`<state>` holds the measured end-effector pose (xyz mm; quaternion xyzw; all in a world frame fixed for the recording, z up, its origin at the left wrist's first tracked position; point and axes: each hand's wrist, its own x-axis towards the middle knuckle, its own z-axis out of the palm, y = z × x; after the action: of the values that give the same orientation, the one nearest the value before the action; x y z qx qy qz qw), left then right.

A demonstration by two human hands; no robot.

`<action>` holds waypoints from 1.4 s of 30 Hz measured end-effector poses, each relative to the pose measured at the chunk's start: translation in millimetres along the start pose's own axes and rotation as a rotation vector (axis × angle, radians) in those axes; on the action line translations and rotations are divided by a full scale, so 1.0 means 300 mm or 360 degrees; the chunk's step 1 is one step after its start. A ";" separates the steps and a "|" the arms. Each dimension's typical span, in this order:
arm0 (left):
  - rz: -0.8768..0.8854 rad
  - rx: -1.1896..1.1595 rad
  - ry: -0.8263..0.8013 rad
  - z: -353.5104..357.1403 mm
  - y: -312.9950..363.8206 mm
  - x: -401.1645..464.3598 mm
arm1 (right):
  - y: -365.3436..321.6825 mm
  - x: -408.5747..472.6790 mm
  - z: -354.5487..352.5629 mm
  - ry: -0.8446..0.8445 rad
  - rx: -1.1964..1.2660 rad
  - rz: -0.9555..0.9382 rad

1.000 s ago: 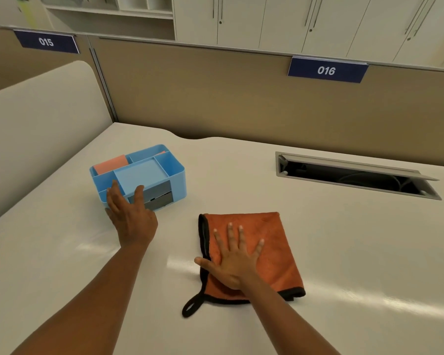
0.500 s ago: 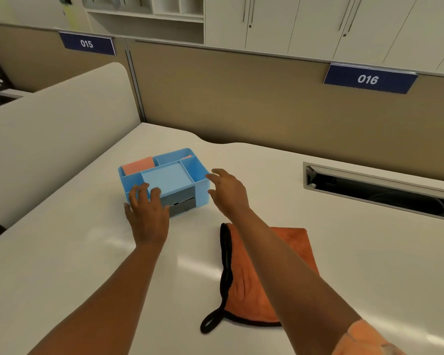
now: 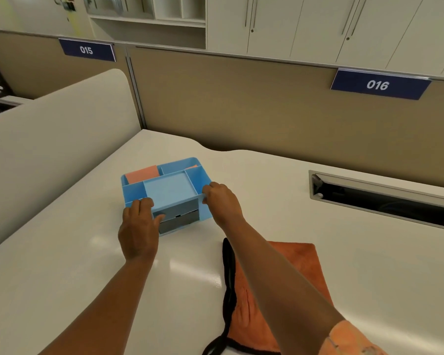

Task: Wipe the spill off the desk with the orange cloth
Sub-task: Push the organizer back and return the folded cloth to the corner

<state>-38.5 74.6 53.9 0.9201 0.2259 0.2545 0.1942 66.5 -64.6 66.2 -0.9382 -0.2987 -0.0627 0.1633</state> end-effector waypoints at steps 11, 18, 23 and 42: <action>0.0254 -0.0249 -0.0034 0.121 0.246 0.064 | 0.255 -0.082 -0.129 0.0244 -0.0076 0.0209; 0.0410 -0.0387 -0.0203 0.256 0.435 0.067 | 0.451 -0.171 -0.184 0.0267 -0.0128 0.0464; 0.0454 -0.0488 -0.0251 0.341 0.523 0.042 | 0.556 -0.226 -0.174 0.0255 -0.0164 0.0605; 0.0392 -0.0290 -0.0662 0.492 0.623 0.039 | 0.751 -0.284 -0.233 0.0219 0.0319 0.0551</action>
<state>111.9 -108.9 29.2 0.9518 0.0435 0.1009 0.2862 126.6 -307.8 52.9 -0.9481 -0.1259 -0.0677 0.2841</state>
